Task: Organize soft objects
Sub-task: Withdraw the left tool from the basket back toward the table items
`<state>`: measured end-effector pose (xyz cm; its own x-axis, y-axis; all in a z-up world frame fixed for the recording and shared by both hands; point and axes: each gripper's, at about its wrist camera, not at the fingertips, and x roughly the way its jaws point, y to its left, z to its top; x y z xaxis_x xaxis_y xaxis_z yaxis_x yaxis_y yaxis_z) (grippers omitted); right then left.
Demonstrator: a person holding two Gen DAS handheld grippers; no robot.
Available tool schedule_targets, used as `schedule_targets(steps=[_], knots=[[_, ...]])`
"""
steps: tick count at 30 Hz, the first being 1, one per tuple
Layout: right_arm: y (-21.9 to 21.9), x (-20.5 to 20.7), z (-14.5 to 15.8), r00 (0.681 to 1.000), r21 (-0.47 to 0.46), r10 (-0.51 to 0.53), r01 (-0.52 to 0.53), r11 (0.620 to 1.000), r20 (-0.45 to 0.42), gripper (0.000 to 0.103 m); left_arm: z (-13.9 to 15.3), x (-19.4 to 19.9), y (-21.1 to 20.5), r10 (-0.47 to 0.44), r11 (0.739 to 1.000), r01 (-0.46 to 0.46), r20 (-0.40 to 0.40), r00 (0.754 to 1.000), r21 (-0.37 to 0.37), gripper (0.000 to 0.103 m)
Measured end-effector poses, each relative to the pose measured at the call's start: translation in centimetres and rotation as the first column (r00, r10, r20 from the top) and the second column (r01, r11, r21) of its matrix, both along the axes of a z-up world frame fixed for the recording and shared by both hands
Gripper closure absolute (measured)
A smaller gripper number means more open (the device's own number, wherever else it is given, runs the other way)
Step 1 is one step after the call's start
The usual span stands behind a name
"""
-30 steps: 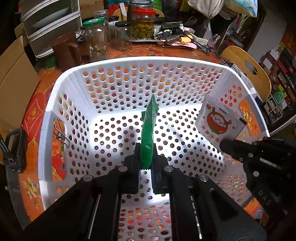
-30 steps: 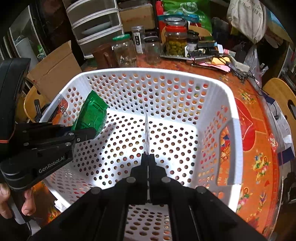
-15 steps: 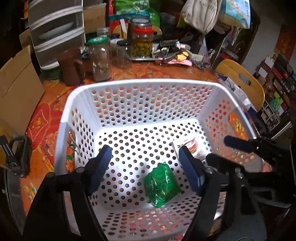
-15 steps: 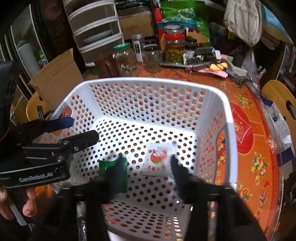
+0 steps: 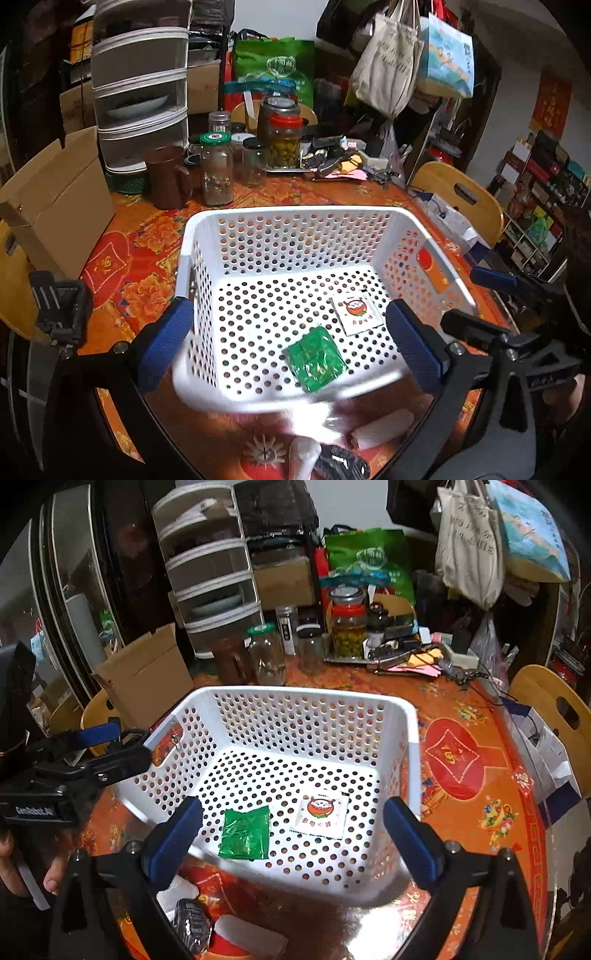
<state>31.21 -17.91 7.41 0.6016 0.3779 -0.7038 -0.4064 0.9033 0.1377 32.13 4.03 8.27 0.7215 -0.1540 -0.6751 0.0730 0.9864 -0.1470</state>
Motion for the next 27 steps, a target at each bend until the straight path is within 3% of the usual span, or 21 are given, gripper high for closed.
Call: schedule_targets(steps=[6,14,18,27], knots=[[-0.7,-2.8,0.5,0.999,0.001,-0.002,0.002,1.000,0.040,0.002,1.8,-4.8,1.0,0.052,0.999,-0.053,0.078,0.996,0.010,0.000],[-2.1,-7.9,1.5,0.994,0.021,-0.006,0.004,1.000,0.113,0.002,2.9,-10.7,0.4,0.019,0.999,-0.025,0.128,0.992,0.044,0.000],[-3.2,-10.9,1.1,0.990,0.029,-0.014,0.010,1.000,0.144,0.002,1.8,-13.9,-0.2,0.017,0.997,-0.028,0.154,0.988,0.072,0.000],[-5.0,-16.5,-1.2,0.982,0.075,-0.060,0.048,0.996,0.178,0.002,-2.6,-20.1,-1.1,0.012,0.999,-0.016,0.151,0.988,0.028,0.000]])
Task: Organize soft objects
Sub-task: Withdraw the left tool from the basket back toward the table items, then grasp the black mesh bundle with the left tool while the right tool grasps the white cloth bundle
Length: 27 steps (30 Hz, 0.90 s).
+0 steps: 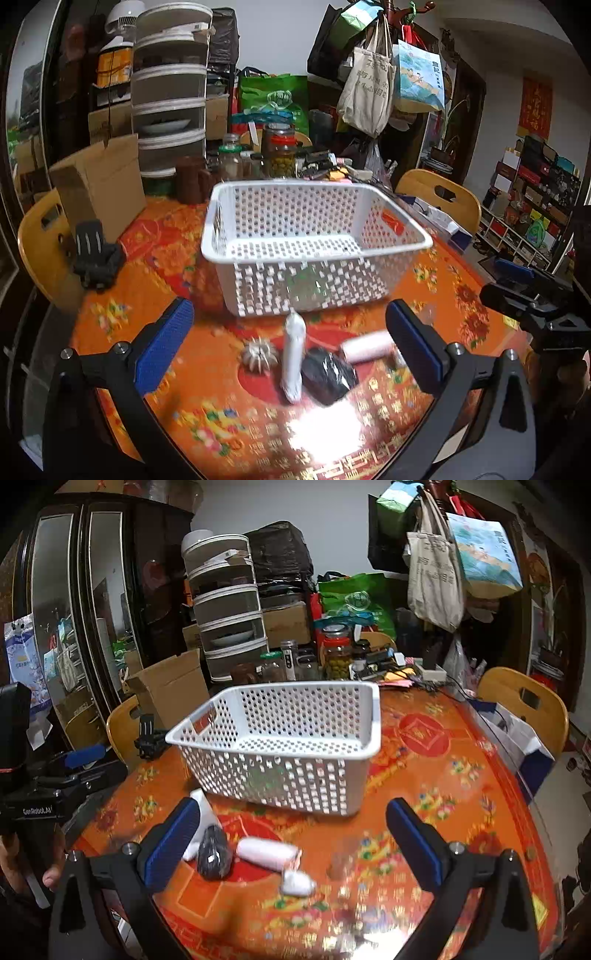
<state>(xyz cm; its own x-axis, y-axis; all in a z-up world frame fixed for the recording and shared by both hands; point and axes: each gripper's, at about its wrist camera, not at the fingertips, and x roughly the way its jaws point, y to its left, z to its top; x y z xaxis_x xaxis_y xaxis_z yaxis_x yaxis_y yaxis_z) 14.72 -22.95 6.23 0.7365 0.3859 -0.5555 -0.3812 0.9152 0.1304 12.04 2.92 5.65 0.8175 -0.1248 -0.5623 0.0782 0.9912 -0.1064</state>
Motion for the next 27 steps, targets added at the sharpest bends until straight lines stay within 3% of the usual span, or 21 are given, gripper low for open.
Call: schedule_targets(steps=[8,12,18,27], knots=[[-0.6,-2.0,-5.4,0.997,0.008,-0.016,0.017,1.000,-0.078,0.002,-6.8,-0.8,-2.1,-0.067,0.995,0.057,-0.121,0.990,-0.079,0.001],[-0.7,-2.1,-8.1,0.991,0.035,-0.012,0.017,0.999,-0.131,0.006,-9.3,-0.7,-3.6,-0.089,0.994,0.078,-0.162,0.983,-0.072,0.010],[-0.2,-1.3,-10.9,0.982,0.023,-0.008,0.012,1.000,-0.190,0.025,-11.2,0.3,-5.5,-0.106,0.993,0.096,-0.194,0.975,-0.062,0.026],[0.1,-0.7,-12.1,0.977,0.028,-0.015,0.021,0.999,-0.214,0.027,-12.9,2.0,-6.2,-0.104,0.994,0.094,-0.230,0.968,-0.057,0.044]])
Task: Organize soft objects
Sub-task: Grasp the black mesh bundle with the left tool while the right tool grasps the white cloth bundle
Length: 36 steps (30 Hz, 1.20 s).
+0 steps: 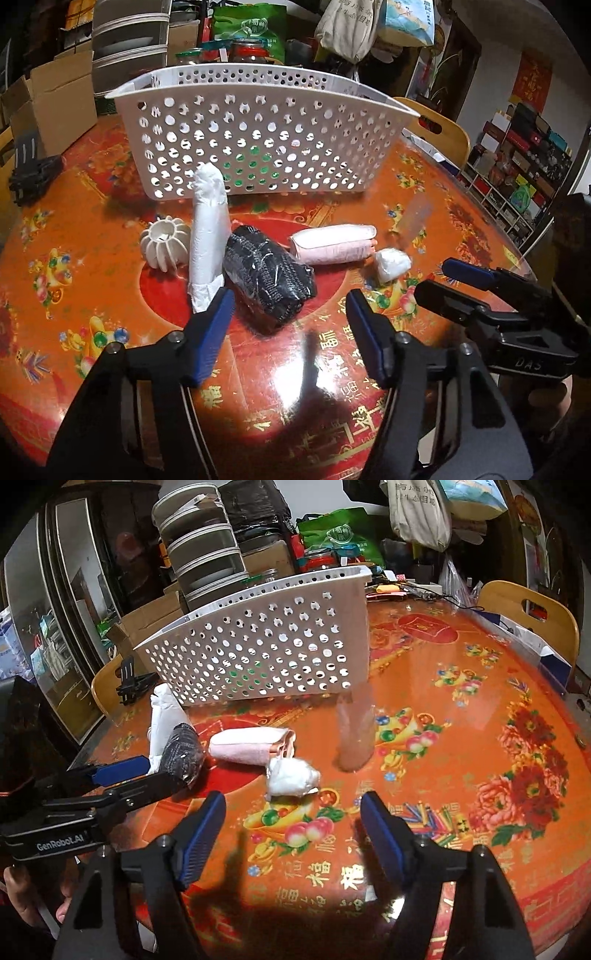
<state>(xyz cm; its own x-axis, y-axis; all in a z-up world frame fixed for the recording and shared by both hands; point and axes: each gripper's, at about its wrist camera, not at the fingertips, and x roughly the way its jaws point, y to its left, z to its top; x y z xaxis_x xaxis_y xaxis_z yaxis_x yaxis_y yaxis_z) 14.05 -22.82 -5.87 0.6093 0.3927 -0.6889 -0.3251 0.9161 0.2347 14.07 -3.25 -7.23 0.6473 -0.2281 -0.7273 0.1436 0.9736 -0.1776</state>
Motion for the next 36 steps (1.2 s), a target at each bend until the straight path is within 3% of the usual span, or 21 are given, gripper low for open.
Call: schedule_targets(steps=[8,10,25,32,36], knots=[[1.1,0.8,-0.5,1.000,-0.016,0.019,-0.019,1.000,-0.023,0.033,-0.9,1.0,-0.4,0.012,1.000,-0.012,-0.010,1.000,0.027,0.053],[1.5,1.1,-0.7,0.999,-0.023,0.024,-0.025,0.999,-0.028,0.033,-1.0,1.1,-0.3,0.017,0.999,-0.016,-0.007,1.000,0.039,0.061],[3.0,2.5,-1.4,1.000,-0.090,0.018,-0.019,0.996,-0.019,0.045,-1.6,1.3,1.0,-0.007,1.000,0.006,0.018,1.000,0.004,0.063],[3.1,2.3,-1.7,1.000,-0.137,0.012,-0.009,0.990,0.016,0.065,-1.6,1.0,1.0,-0.013,1.000,0.013,0.031,0.999,-0.002,0.063],[2.8,2.1,-1.8,1.000,-0.123,0.015,-0.012,0.992,0.023,0.066,-1.6,0.8,1.2,-0.005,1.000,0.005,0.036,0.999,-0.004,0.063]])
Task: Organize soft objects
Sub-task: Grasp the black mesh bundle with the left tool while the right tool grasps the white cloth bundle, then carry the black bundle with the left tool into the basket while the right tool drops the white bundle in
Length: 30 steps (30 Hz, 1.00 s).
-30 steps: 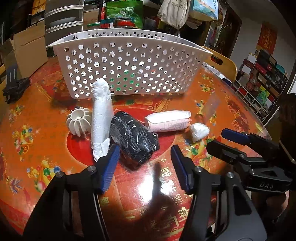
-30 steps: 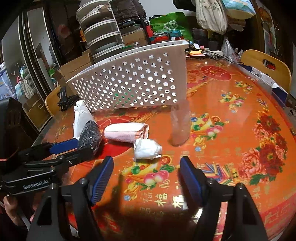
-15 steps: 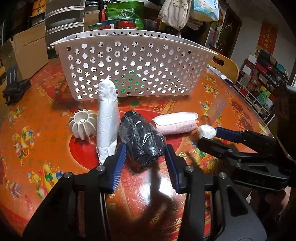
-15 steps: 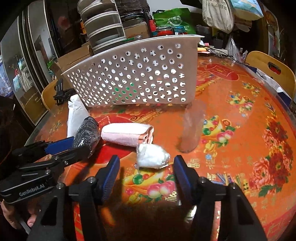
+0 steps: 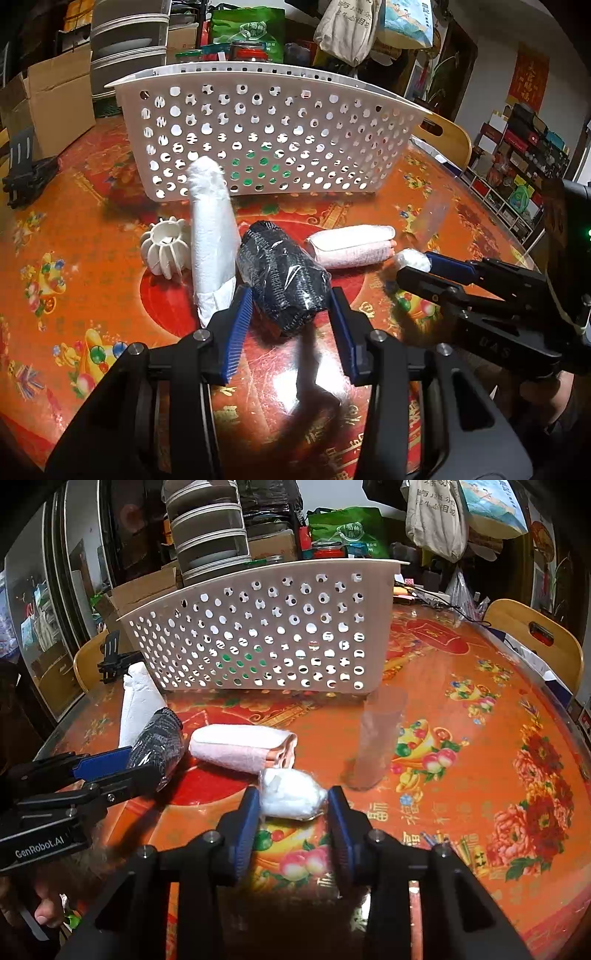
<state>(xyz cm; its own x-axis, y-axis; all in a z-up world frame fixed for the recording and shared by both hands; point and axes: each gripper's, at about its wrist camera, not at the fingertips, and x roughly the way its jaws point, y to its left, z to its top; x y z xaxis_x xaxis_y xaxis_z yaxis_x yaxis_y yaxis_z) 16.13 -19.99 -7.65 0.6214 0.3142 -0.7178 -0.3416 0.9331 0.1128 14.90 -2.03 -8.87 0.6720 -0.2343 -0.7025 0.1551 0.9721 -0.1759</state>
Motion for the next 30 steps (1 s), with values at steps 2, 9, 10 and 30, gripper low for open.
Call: schedule_targets(steps=[2,9,10,30], knots=[[0.0,-0.1,0.0,1.000,0.004,0.001,-0.001,1.000,0.003,0.066,0.0,-0.1,0.1,0.002,1.000,-0.002,0.004,1.000,0.000,0.063],[-0.4,-1.1,0.7,1.000,0.032,0.009,-0.009,0.999,0.025,0.066,0.8,-1.2,-0.3,-0.021,1.000,0.021,0.046,0.999,0.004,0.063],[-0.5,-1.3,1.0,0.999,0.036,0.008,-0.009,0.999,0.032,0.066,1.0,-1.4,-0.4,-0.025,1.000,0.025,0.053,0.998,0.003,0.063],[-1.0,-3.3,5.1,0.994,0.077,0.035,-0.043,0.996,0.106,0.066,5.6,-5.0,0.0,-0.047,0.999,0.050,0.176,0.983,-0.011,0.063]])
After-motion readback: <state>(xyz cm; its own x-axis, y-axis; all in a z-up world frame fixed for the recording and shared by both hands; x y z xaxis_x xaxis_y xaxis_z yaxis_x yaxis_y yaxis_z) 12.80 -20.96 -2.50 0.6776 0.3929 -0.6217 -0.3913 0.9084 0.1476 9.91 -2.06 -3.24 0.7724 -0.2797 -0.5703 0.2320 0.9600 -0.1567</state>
